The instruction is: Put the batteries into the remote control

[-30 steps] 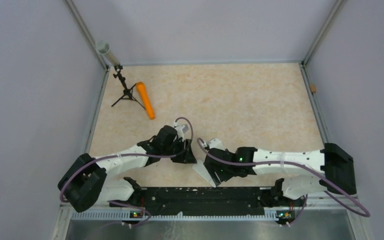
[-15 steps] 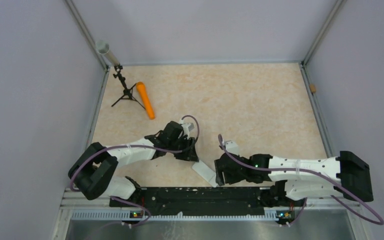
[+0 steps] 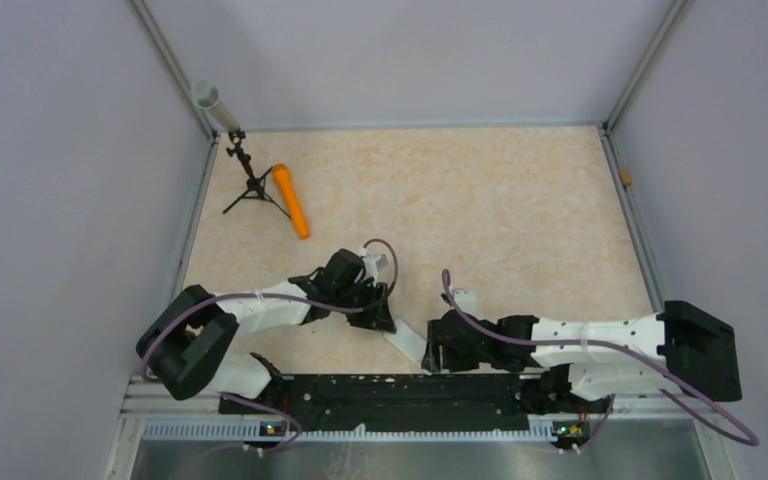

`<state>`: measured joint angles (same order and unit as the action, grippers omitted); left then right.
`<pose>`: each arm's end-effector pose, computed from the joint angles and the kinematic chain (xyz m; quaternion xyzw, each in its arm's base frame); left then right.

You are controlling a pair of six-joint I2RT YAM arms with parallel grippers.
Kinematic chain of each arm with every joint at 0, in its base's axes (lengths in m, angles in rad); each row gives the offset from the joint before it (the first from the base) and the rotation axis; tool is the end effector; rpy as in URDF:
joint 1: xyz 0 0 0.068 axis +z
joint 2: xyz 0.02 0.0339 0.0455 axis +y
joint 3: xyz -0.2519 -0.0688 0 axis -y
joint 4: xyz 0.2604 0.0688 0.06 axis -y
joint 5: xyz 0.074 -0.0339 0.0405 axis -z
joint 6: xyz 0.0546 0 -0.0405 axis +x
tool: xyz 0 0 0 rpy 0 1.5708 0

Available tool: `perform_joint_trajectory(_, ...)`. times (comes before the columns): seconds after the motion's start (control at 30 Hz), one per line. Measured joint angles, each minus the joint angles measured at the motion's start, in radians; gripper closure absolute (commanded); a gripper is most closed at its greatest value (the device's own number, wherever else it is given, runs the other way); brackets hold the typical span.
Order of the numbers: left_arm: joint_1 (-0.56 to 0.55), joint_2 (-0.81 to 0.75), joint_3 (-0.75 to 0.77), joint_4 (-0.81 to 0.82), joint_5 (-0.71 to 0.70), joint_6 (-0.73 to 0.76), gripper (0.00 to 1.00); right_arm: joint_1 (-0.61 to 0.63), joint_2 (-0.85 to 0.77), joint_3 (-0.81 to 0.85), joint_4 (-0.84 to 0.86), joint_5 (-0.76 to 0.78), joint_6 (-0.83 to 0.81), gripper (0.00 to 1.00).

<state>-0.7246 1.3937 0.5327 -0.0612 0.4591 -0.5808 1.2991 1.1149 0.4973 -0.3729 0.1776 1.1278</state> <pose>0.1825 -0.1938 0.1051 0.1386 0.9154 -0.3598 0.1155 0.0700 0.2153 0.1310 -0.0564 0.9531 0.2372 0.1793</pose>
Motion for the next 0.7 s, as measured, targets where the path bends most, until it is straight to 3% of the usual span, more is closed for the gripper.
perform_joint_trajectory(0.27, -0.006, -0.053, -0.062, 0.037, 0.006, -0.027, 0.59, 0.0, 0.08, 0.002, 0.068, -0.009, 0.032, 0.41)
perform_joint_trajectory(0.7, -0.027, -0.095, -0.108, 0.058, 0.007, -0.065, 0.59, -0.045, 0.074, 0.0, 0.077, 0.024, 0.055, 0.41)
